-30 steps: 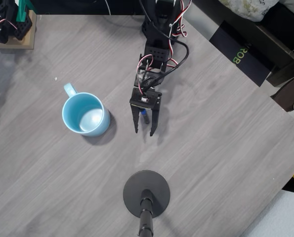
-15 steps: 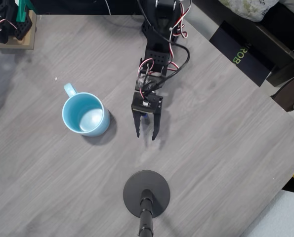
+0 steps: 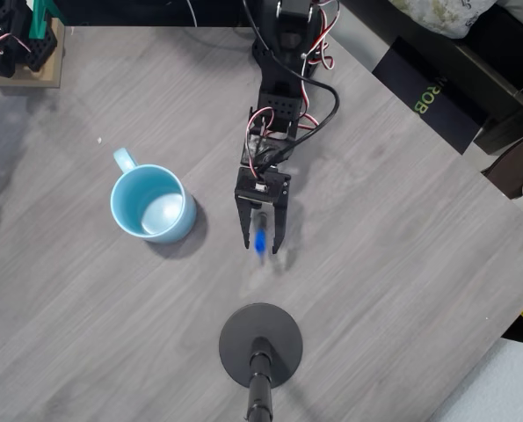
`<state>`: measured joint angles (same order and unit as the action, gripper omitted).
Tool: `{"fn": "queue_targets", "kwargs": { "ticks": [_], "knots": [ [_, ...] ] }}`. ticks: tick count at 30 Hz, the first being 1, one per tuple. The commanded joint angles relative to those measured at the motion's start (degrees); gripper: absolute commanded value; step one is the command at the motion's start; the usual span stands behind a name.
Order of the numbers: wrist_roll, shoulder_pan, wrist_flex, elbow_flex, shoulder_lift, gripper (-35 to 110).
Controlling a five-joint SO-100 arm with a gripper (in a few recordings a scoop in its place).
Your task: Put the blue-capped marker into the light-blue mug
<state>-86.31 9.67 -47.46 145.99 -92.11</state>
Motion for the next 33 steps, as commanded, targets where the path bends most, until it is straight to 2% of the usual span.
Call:
{"fn": "queue_targets", "kwargs": {
  "ticks": [1, 7, 9, 12, 16, 18, 22, 28, 33],
  "knots": [
    [-1.0, -1.1, -1.2, 2.5, -3.6, 0],
    [-1.8, -1.1, 0.0, 4.3, -4.7, 0],
    [0.2, -0.4, 4.7, 3.1, -4.4, 7],
    [6.8, 0.0, 16.6, 0.4, -7.3, 21],
    [19.4, -1.3, 46.8, -11.2, -14.3, 21],
    [23.8, -2.7, 56.6, -17.7, -14.2, 21],
    [27.2, -6.7, 66.6, -24.3, -11.0, 24],
    [27.8, -12.6, 88.2, -40.5, 0.6, 26],
    [26.6, -16.7, 95.0, -48.7, 8.4, 27]
  ]
}}
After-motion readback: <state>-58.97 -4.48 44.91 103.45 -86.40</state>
